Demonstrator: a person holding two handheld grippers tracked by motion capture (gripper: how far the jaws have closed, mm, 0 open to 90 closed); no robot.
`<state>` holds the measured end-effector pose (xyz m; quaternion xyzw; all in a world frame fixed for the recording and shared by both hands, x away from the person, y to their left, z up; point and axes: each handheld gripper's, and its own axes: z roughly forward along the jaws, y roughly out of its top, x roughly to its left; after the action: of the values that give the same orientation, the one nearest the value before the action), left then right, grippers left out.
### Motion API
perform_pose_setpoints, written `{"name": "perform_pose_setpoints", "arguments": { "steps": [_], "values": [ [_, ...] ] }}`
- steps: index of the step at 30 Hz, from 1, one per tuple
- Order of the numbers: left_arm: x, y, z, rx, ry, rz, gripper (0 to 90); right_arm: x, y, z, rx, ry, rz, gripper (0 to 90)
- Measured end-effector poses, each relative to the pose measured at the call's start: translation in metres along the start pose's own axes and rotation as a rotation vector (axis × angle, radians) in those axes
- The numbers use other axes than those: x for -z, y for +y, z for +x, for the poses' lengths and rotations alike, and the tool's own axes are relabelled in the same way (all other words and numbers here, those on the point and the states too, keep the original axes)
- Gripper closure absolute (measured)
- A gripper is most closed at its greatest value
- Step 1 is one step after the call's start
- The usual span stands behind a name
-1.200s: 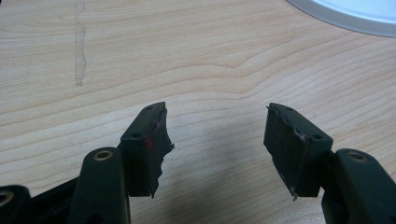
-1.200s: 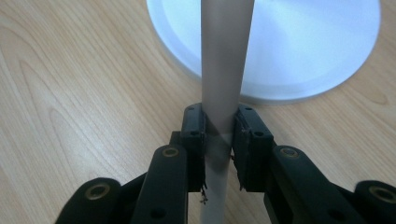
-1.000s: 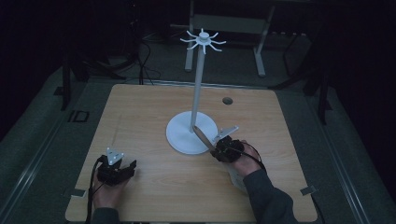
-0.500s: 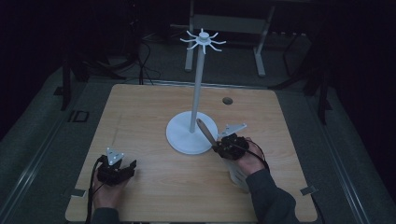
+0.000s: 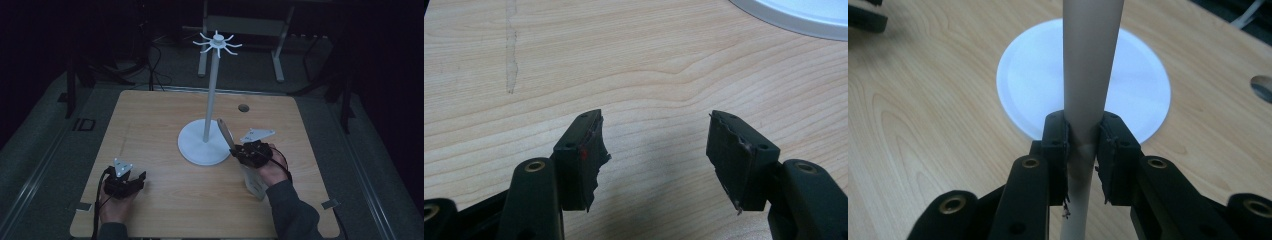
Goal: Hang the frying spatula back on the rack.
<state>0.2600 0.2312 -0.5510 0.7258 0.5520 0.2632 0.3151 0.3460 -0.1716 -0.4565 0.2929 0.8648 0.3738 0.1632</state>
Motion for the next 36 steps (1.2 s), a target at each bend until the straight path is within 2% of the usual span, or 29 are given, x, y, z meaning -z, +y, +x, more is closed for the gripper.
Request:
{"name": "perform_pose_setpoints", "arguments": {
  "steps": [21, 36],
  "values": [
    [0.001, 0.0, 0.0, 0.009, 0.005, -0.009, 40.1, 0.014, 0.011, -0.006, -0.043, -0.01, -0.145, 75.7],
    [0.002, 0.0, 0.001, 0.013, 0.008, -0.014, 40.0, 0.019, 0.025, -0.002, -0.038, -0.028, -0.218, 75.7]
  ]
}}
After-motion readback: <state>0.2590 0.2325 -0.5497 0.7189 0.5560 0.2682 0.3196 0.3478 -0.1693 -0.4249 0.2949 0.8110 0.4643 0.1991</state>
